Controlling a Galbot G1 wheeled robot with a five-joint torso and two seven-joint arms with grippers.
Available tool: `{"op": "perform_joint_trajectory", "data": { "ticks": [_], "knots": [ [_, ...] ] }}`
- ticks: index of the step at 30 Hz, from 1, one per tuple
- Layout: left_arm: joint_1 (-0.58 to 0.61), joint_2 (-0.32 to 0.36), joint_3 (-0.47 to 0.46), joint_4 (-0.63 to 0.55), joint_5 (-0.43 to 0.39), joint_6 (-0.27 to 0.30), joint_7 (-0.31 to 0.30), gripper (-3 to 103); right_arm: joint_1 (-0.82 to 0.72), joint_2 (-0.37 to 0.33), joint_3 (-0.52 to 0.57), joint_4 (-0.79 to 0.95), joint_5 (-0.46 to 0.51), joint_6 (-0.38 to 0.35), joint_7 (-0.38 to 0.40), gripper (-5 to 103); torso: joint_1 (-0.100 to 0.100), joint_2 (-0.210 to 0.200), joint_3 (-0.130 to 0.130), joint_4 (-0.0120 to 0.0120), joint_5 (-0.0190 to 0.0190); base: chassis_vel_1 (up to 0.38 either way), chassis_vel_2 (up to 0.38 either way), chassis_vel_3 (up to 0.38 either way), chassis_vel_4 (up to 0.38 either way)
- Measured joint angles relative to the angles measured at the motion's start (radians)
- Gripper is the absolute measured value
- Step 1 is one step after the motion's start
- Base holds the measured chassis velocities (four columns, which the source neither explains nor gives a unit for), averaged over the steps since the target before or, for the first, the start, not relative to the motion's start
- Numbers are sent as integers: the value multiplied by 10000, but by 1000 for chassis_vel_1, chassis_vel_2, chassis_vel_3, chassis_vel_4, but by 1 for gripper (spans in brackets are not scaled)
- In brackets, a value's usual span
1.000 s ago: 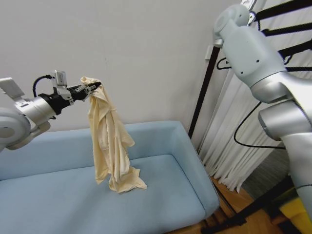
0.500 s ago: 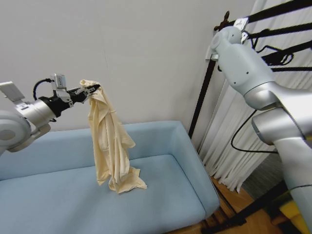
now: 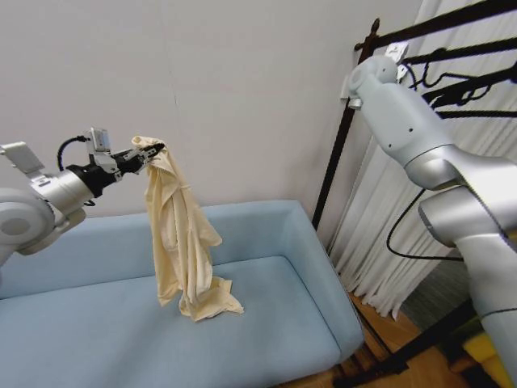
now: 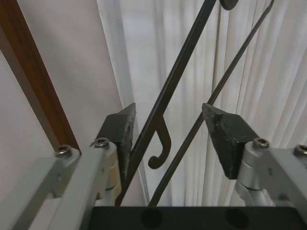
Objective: Pick up the clothes from the sofa and hang them on the clothes hanger.
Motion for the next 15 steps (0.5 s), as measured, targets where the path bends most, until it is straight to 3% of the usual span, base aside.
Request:
{"op": "perform_joint_trajectory", "data": {
  "ticks": [4,7,9,12,15],
  "knots": [
    [-34,19,-1,-4,-8,-12,10,1,-61,-111,36,70,-47,386,-132,37,0,0,-1,-1,0,0,0,0,0],
    [-31,60,12,-47,-14,-23,33,1,-151,-256,144,199,-84,597,-153,21,0,1,0,-2,2,0,0,0,0],
    [-31,61,20,-52,-16,-24,38,1,-180,-296,144,255,-113,658,-150,21,0,0,0,-2,2,0,0,0,0],
    [-56,41,45,-64,-17,-25,35,1,-332,-495,109,605,-250,849,-130,5,-1,0,0,-2,2,0,0,0,0],
    [-58,25,48,-89,-17,-25,30,1,-415,-609,75,876,-253,896,-98,2,0,0,0,-2,1,0,0,0,0]
  ]
}}
